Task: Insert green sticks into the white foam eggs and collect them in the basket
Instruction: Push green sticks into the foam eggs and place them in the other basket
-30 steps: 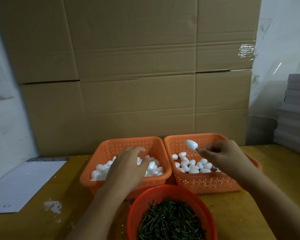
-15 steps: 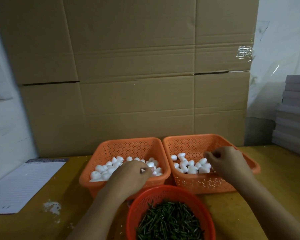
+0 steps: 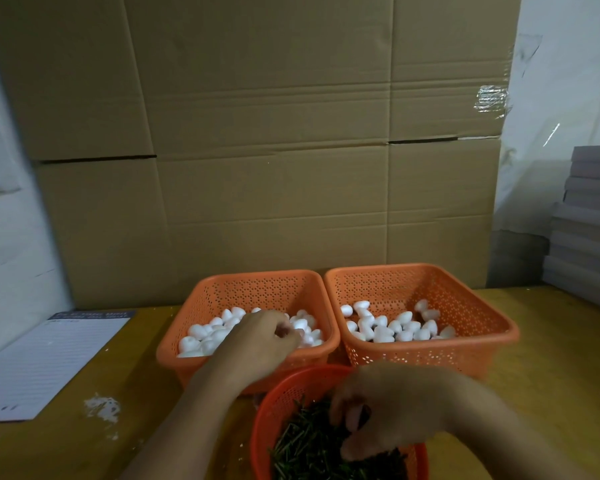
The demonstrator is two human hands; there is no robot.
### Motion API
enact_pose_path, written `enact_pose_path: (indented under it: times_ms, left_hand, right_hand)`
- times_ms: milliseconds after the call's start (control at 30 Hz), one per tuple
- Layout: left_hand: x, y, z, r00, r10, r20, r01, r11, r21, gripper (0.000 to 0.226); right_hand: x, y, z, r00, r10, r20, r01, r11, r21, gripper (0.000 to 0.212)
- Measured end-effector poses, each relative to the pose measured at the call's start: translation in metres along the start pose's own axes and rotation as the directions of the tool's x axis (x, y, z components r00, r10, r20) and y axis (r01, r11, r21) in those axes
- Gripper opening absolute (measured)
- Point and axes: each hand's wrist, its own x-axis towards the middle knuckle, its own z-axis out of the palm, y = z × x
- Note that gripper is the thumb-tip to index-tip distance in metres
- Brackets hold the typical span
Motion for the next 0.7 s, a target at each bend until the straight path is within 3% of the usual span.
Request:
enact_pose_path:
  times_ms: [200, 433, 600, 700]
  left_hand:
    - [-0.006, 0.010, -0.001, 0.991, 0.101, 0.085, -0.104, 0.994, 0.029, 0.035]
    - [-0.009, 0.014, -0.003, 0.992, 0.122, 0.031, -0.124, 0.989, 0.084, 0.036]
    - [-0.007, 0.016, -0.001, 0.972, 0.193, 0.138, -0.209, 0.971, 0.113, 0.035]
    - [-0.006, 0.016, -0.001, 0.974, 0.194, 0.113, -0.201, 0.978, 0.050, 0.033]
  right_hand:
    - [0.010, -0.002, 0.014, 0.998, -0.053, -0.036, 0.052, 0.998, -0.028, 0.036]
    - [0.016, 0.002, 0.020, 0.993, -0.071, -0.092, 0.072, 0.997, 0.003, 0.027]
    - [0.018, 0.002, 0.021, 0.993, -0.071, -0.096, 0.072, 0.997, 0.007, 0.027]
    - [0.017, 0.003, 0.021, 0.993, -0.068, -0.096, 0.070, 0.997, 0.013, 0.027]
